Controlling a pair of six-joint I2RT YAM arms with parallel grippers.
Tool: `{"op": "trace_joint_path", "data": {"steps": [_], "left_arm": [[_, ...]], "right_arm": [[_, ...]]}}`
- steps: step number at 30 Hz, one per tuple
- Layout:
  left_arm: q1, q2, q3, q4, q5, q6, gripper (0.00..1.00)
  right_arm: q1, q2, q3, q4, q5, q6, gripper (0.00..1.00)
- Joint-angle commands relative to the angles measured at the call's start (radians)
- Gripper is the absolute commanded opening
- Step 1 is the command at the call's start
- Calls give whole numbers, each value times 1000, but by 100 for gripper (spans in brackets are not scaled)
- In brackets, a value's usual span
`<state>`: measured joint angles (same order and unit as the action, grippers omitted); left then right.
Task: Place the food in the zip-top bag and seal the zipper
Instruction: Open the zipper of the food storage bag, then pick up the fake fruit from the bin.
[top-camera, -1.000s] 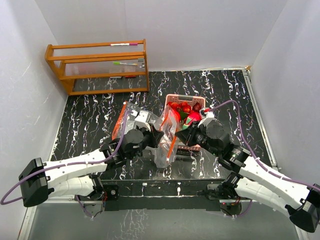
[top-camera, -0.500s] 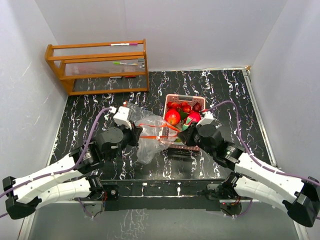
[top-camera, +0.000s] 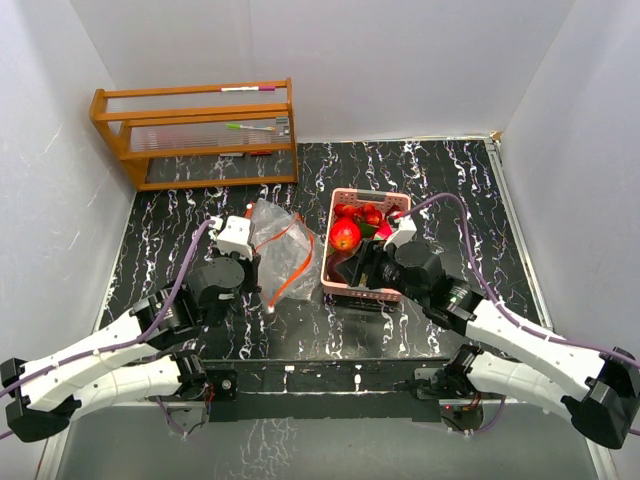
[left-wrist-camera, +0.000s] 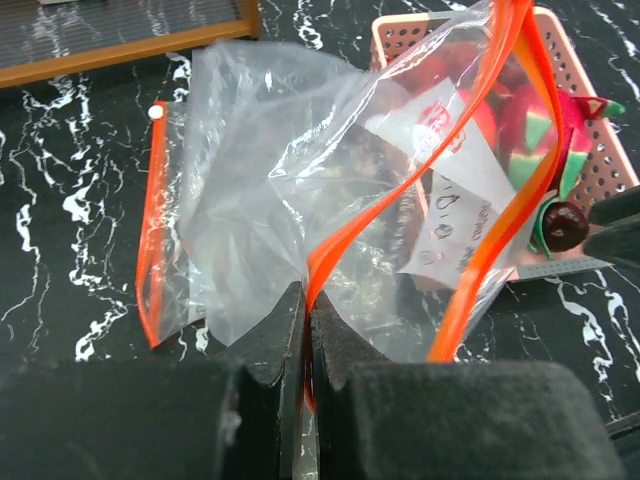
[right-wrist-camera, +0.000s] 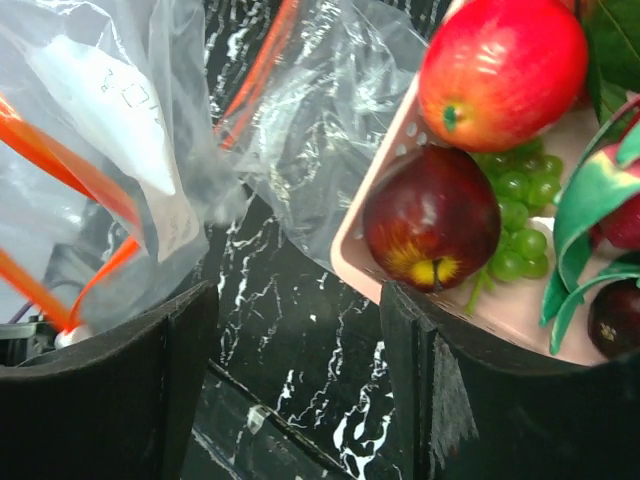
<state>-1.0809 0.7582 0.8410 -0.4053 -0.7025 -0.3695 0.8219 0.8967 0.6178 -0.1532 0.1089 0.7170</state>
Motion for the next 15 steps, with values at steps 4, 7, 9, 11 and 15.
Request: {"op": "trace_joint_path", "data": {"steps": [4, 7, 9, 11, 15], "left_arm": [[7, -1, 68, -65, -101, 46, 0], [7, -5, 79, -91, -144, 62, 0], [7, -4, 79, -103, -161, 70, 0], [7, -1, 64, -92, -157, 70, 0], [7, 14, -14, 0, -102, 60, 0]], "right_arm": [[-6, -35, 107, -31, 36, -49, 78], [-6, -25, 128, -103, 117, -20, 86], [-7, -7, 149, -145, 163, -8, 89], [-6, 31, 182, -192, 208, 3, 98], [-6, 157, 274, -274, 253, 0, 98]]}}
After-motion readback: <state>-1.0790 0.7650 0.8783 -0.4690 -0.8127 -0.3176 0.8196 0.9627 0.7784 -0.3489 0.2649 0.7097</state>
